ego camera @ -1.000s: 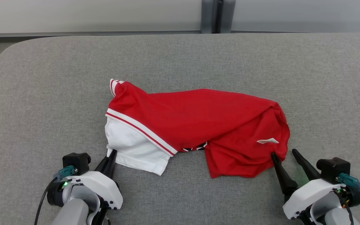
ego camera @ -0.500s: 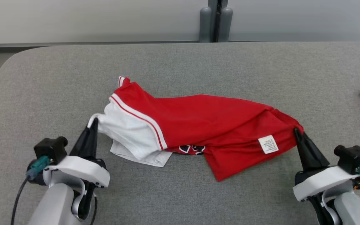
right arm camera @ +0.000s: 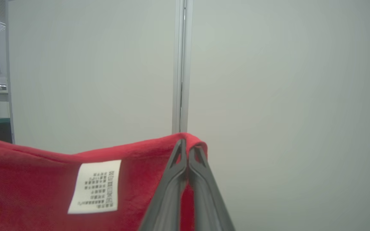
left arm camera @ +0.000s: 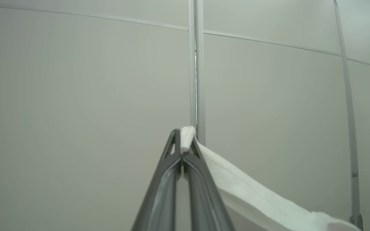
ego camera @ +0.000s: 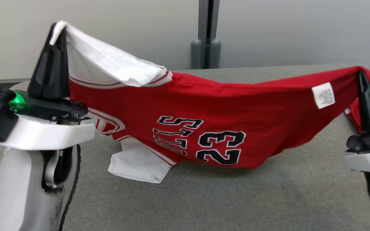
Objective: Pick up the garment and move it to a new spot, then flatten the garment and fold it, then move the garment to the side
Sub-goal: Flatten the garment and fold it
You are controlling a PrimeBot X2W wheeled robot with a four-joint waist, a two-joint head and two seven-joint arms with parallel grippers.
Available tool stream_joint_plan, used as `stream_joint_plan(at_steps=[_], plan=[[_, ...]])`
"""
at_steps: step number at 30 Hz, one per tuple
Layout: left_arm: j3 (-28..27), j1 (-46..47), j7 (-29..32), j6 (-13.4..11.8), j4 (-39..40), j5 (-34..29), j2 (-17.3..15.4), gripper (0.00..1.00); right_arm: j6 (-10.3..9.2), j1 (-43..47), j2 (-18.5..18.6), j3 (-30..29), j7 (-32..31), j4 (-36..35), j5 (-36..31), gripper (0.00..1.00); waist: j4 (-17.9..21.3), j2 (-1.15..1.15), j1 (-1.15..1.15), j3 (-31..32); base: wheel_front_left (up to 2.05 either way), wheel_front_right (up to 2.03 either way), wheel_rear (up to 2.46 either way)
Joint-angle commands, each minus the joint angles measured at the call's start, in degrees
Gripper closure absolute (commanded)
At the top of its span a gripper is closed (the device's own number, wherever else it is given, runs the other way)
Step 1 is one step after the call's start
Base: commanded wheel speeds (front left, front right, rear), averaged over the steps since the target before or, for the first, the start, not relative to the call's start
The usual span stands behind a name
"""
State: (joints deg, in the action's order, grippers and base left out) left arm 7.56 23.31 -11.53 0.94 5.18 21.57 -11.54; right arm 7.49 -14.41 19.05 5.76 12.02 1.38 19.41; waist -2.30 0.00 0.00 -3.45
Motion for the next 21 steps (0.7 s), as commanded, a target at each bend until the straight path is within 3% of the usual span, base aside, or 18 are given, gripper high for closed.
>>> stream_joint_plan(at_steps=[1,5,11,16,21], plan=[[-0.27,1.81,0.85,-0.24,1.72,-0.42,-0.72,1.0,-0.01,0.07,0.12,-1.25,-0.85,-2.19,-1.08,1.0,0.72,0.0,0.0,0.91,0.0,0.0,0.0],[0.22,6.05,4.24,-0.29,6.71,-1.16,-1.98,1.0,-0.01,0.01,0.31,-5.01,-3.6,-9.54,-3.11,1.0,1.64,0.0,0.0,2.08,0.0,0.0,0.0],[1.19,11.16,7.02,-0.58,7.96,-1.65,-2.1,1.0,0.0,-0.53,0.68,-7.52,-7.02,-12.95,-2.55,1.0,2.51,0.0,0.0,2.45,0.0,0.0,0.0],[1.54,15.97,6.47,0.49,3.51,-0.26,-1.06,1.0,0.0,-3.07,0.48,-7.49,-8.05,-11.83,-1.46,1.0,2.81,0.0,0.0,0.79,0.0,0.0,0.0],[1.7,23.43,3.61,1.65,-5.85,0.18,0.05,1.0,0.0,-10.21,1.23,-5.53,-7.72,-7.29,0.95,1.0,2.75,0.0,0.0,-2.69,0.0,0.0,0.0]])
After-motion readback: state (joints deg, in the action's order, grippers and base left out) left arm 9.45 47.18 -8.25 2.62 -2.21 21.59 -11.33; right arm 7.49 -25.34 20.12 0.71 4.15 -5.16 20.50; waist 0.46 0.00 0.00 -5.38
